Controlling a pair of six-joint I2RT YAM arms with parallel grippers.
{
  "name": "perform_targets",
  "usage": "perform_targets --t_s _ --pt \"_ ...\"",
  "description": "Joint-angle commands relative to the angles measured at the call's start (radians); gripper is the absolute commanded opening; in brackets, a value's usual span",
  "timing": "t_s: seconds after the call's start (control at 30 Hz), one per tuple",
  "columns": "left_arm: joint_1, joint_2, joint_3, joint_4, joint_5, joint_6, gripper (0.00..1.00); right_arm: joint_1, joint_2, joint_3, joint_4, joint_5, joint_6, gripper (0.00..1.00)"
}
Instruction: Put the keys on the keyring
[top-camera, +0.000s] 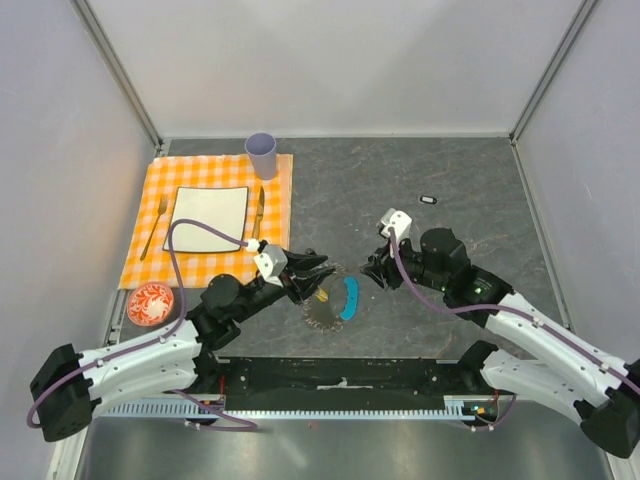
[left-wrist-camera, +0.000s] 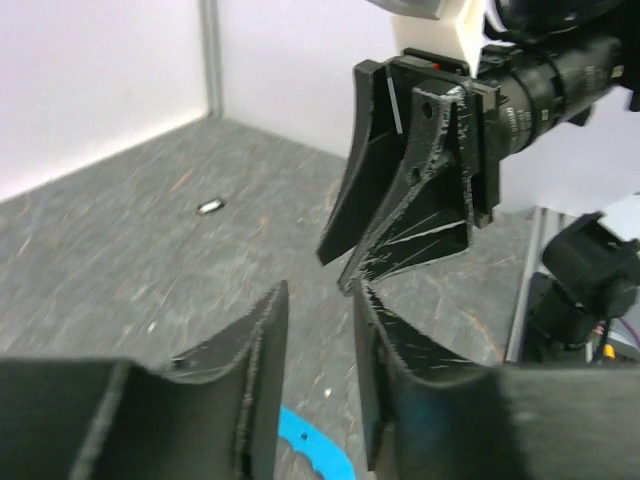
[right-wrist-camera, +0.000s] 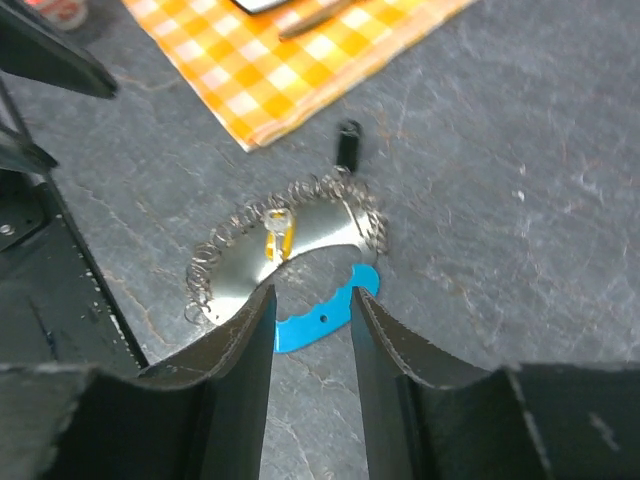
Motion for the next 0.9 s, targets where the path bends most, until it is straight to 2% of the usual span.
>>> perform_targets --t_s 0.0,0.13,0.23,0.4,0.6,0.87 --pt "-0.003 -0.057 0.01 -0.262 -0.235 0.038 0.46 -0.019 0.089 0.012 0.015 0.048 0.098 0.45" --pt "0.007 -0.091 0.008 -0.396 -0.39 0.006 0.54 -0.017 0.255 0.023 0.087 -0.059 0.115 0.46" --pt "0.041 -0.114 -0.009 -0.461 -0.432 -0.051 0.59 -0.002 0.375 0.049 0.128 -0.075 0.093 0.46" --pt "0.182 -0.123 -0.064 -0.505 -0.36 -0.156 0.61 0.033 0.539 0.107 0.246 -0.081 0.09 0.46" --pt "0.357 -0.109 -0.163 -0.436 -0.243 -0.247 0.61 0.062 0.705 0.155 0.321 -0.098 0.105 0.45" --pt "0.408 -0.069 -0.213 -0.353 -0.202 -0.245 0.61 0.141 0.819 0.173 0.384 0.02 0.121 0.45"
